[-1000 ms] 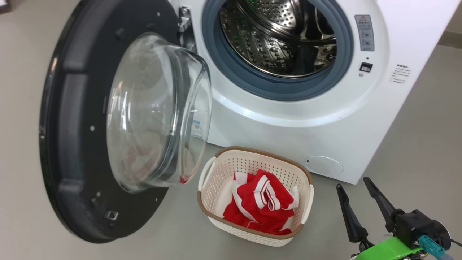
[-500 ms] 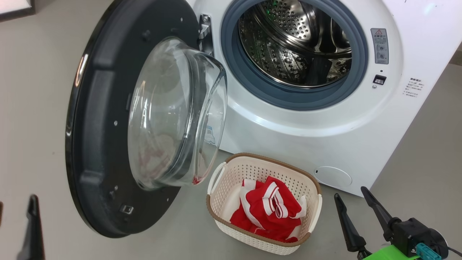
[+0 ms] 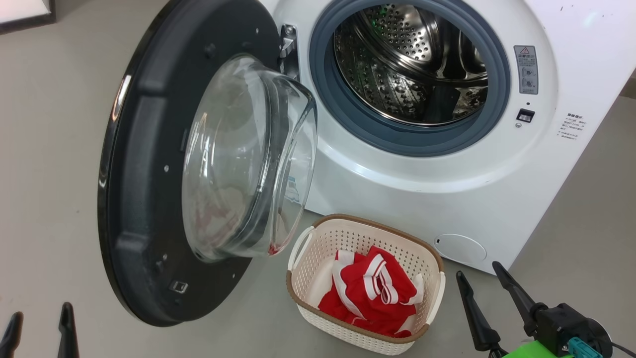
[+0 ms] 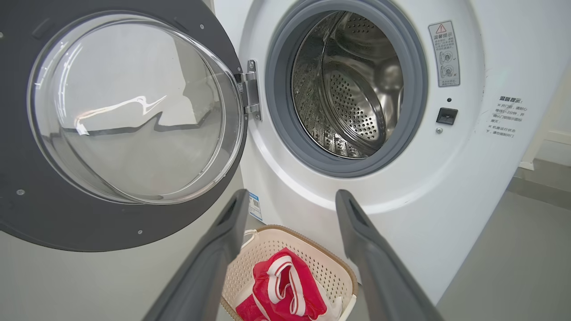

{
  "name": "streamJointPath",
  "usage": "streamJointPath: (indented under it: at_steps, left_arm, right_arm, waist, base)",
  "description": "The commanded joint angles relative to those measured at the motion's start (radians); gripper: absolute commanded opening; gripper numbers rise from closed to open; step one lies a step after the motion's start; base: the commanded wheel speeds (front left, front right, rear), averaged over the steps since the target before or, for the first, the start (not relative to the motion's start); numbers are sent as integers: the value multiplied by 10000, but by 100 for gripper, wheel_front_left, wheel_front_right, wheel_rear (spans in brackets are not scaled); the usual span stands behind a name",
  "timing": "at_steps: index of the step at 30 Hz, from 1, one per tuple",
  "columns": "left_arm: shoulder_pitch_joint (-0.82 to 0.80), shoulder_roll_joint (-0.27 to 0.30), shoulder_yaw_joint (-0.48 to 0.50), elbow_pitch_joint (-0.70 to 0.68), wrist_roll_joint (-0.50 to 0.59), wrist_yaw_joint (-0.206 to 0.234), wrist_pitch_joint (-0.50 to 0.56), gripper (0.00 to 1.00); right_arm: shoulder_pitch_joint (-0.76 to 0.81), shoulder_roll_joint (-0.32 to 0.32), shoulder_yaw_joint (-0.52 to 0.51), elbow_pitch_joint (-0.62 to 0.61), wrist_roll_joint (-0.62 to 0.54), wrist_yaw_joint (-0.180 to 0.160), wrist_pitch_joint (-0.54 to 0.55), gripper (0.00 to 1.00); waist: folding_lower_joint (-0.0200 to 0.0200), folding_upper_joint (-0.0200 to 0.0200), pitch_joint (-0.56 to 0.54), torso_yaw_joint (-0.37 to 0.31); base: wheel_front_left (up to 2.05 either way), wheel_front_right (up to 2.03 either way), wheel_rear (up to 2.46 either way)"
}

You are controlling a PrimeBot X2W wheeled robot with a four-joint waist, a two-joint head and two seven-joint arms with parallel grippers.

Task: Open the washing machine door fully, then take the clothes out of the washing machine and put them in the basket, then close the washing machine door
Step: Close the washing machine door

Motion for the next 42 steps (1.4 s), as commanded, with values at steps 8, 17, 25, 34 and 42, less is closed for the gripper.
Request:
streamJointPath:
  at_steps: [8,17,25,34,42]
  left_arm:
    - [-201,26,234,-546,130,250,-53,100]
    - [-158,-15,156,-695,161,389,32,100]
    - [-134,-71,61,-804,158,491,87,100]
    - [-165,-131,20,-990,-45,504,155,0]
    - [-862,-1064,840,-1618,-3251,-361,-108,0]
  right_arm:
    - [-122,-119,239,-135,135,33,-162,100]
    - [-135,-119,239,-130,139,33,-179,100]
    - [-146,-119,223,-121,129,33,-193,100]
    - [-164,-119,199,-148,123,33,-192,100]
    - [-187,-119,176,-175,128,33,-161,100]
  waist:
    - [0,-1,-29,-15]
    - [0,-1,-21,-31]
    - [0,-1,-27,-29]
    - [0,-1,-26,-15]
    - [0,-1,-11,-8]
  base:
    - [0,0,0]
    - [0,0,0]
    - [0,0,0]
    - [0,0,0]
    - [0,0,0]
